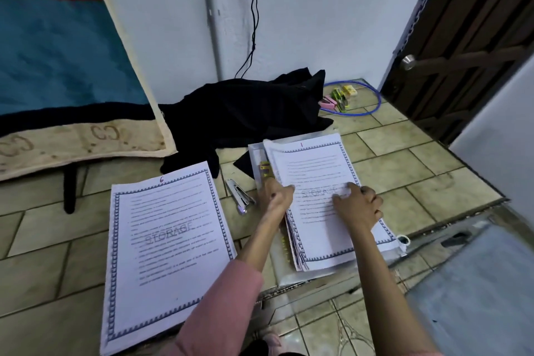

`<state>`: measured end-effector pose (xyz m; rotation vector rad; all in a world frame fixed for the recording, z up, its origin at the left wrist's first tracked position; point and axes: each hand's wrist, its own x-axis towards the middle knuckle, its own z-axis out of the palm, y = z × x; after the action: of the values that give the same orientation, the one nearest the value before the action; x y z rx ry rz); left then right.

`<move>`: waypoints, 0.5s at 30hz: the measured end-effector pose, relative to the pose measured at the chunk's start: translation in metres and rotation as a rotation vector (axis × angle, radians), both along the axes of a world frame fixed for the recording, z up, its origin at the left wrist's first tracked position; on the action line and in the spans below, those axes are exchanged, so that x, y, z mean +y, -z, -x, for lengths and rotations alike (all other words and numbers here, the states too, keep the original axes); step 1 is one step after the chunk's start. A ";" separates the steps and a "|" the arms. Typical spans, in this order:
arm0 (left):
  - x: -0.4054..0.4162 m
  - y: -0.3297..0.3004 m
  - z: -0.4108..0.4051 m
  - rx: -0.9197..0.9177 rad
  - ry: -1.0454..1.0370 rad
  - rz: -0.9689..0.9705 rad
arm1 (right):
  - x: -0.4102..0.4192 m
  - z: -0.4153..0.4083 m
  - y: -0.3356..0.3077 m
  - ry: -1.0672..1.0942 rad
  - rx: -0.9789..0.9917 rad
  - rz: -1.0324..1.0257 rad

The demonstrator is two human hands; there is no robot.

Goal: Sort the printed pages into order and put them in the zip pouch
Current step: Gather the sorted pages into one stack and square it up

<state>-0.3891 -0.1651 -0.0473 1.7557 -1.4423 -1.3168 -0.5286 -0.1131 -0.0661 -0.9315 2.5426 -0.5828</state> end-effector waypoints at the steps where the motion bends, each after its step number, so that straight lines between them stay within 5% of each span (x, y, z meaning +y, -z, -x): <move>1: 0.001 -0.003 0.001 0.067 0.008 -0.037 | -0.001 0.001 -0.002 -0.011 -0.009 -0.002; 5: 0.006 -0.028 -0.003 0.313 -0.021 -0.020 | -0.003 0.009 -0.020 -0.010 0.002 0.136; 8: 0.005 -0.054 -0.044 0.475 -0.038 0.007 | -0.009 0.005 -0.041 -0.099 -0.188 0.326; 15: 0.004 -0.042 -0.210 0.027 -0.335 0.045 | -0.031 -0.132 -0.045 -0.543 -0.529 0.338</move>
<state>-0.1791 -0.1608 -0.0051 1.8454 -1.0937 -1.1174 -0.3966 -0.1444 -0.0207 -1.3089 1.6614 -0.9446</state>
